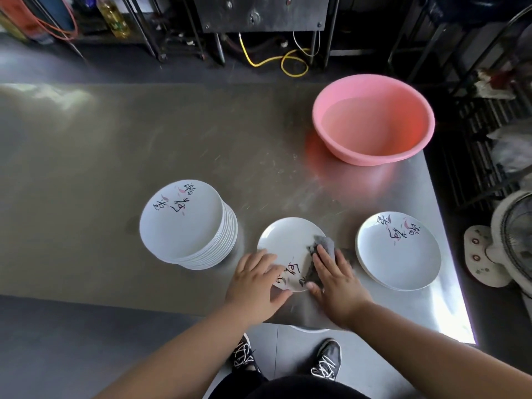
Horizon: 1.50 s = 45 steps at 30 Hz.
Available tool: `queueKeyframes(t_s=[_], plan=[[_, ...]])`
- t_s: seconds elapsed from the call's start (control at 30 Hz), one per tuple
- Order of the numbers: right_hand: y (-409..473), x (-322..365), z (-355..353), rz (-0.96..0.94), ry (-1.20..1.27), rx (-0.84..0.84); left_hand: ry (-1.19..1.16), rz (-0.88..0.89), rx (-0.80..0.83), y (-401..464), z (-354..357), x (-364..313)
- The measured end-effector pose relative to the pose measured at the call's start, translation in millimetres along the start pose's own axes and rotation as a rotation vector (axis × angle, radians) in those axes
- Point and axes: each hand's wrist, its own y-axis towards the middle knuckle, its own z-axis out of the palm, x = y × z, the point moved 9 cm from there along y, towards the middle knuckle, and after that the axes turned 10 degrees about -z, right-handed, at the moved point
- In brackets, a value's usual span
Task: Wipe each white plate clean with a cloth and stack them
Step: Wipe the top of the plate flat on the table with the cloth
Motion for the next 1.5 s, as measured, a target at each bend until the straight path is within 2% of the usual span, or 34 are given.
queueKeyframes(t_s=[0.13, 0.37, 0.6, 0.77, 0.87, 0.97, 1.07, 1.13, 1.2, 1.37, 1.5], plan=[[21, -5, -18, 0.023, 0.019, -0.035, 0.040, 0.015, 0.034, 1, 4, 2], [-24, 31, 46, 0.018, 0.008, -0.009, -0.013, -0.049, 0.047, 6, 1, 1], [18, 2, -8, 0.034, 0.046, -0.210, -0.034, -0.112, 0.046, 2, -3, -3], [-20, 31, 8, -0.178, -0.091, -0.332, -0.069, -0.149, 0.035, 4, 1, -2], [-33, 47, 1, -0.282, -0.009, -0.409, -0.076, -0.144, 0.038, 1, 3, -3], [-32, 40, -14, -0.096, 0.202, -0.345, -0.068, -0.120, 0.050, -1, 1, -7], [-24, 18, -41, 0.114, 0.210, -0.290, -0.040, -0.149, 0.046, 0, -10, -6], [-14, 0, -54, 0.284, 0.175, -0.171, 0.002, -0.252, 0.040, 4, -22, 2], [-5, -12, -60, 0.411, 0.152, -0.054, 0.064, -0.384, 0.106, 14, -28, 13], [17, -22, -65, 0.465, 0.173, 0.084, 0.076, -0.560, 0.370, 42, -24, 30], [33, -18, -61, 0.433, 0.216, 0.164, -0.001, -0.621, 0.460, 53, -23, 33]])
